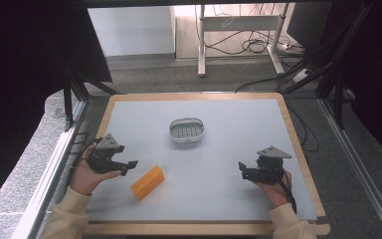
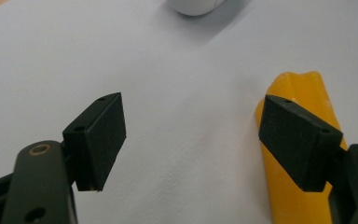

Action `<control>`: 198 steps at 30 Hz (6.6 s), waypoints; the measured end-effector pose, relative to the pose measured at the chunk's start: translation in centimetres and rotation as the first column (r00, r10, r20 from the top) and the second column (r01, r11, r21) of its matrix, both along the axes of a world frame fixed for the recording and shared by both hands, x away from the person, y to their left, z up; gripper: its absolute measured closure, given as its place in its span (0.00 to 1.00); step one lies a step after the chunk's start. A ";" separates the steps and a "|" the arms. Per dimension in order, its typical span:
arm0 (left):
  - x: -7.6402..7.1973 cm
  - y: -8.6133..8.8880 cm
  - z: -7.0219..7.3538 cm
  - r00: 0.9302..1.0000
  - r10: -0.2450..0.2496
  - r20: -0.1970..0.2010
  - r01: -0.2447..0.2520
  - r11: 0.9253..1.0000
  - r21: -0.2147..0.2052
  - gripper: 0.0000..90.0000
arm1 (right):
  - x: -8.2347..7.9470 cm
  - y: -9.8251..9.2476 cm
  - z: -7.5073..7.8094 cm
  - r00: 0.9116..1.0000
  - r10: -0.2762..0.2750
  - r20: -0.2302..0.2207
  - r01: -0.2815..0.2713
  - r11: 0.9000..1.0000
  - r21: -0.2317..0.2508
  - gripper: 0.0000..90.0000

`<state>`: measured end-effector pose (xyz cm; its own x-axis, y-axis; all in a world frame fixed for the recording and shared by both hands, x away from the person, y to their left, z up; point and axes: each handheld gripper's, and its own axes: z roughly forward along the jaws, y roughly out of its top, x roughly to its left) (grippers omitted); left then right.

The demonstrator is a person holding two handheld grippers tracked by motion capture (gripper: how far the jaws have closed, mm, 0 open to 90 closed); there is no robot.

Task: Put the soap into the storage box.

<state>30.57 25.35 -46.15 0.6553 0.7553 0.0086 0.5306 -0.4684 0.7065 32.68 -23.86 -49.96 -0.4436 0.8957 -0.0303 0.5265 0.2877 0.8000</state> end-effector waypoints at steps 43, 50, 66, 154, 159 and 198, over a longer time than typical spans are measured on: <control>-1.2 -0.8 1.6 1.000 -0.020 -0.019 0.020 1.000 -0.014 0.28 | -1.2 -1.5 0.4 1.000 0.016 0.018 -0.016 1.000 0.004 0.13; -1.8 -1.2 2.6 0.999 -0.023 -0.025 0.022 1.000 -0.019 0.28 | -1.2 -1.5 0.3 1.000 0.010 0.025 -0.010 1.000 -0.004 0.13; -2.0 -3.4 2.4 0.996 -0.073 -0.056 0.074 0.997 0.008 0.31 | -1.2 -1.5 0.2 1.000 0.007 0.030 -0.006 1.000 -0.022 0.13; -0.5 -6.8 -0.7 0.970 -0.083 -0.228 0.102 0.992 0.072 0.69 | -0.8 -1.6 -0.5 0.999 -0.045 -0.023 0.044 0.999 -0.024 0.13; -0.1 -6.3 -0.1 0.973 -0.081 -0.218 0.098 0.993 0.066 0.69 | -0.8 -1.7 -0.3 0.999 -0.048 -0.012 0.048 0.999 -0.009 0.13; 2.5 -7.6 3.7 0.983 -0.124 -0.137 0.141 0.983 0.118 0.69 | -1.0 -1.9 -0.5 1.000 -0.025 -0.003 0.025 1.000 0.000 0.15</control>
<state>33.05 17.76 -42.50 0.7512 0.6600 0.0079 0.5405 -0.6221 0.5665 31.67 -25.81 -50.43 -0.4215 0.9064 -0.0292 0.5356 0.2748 0.7985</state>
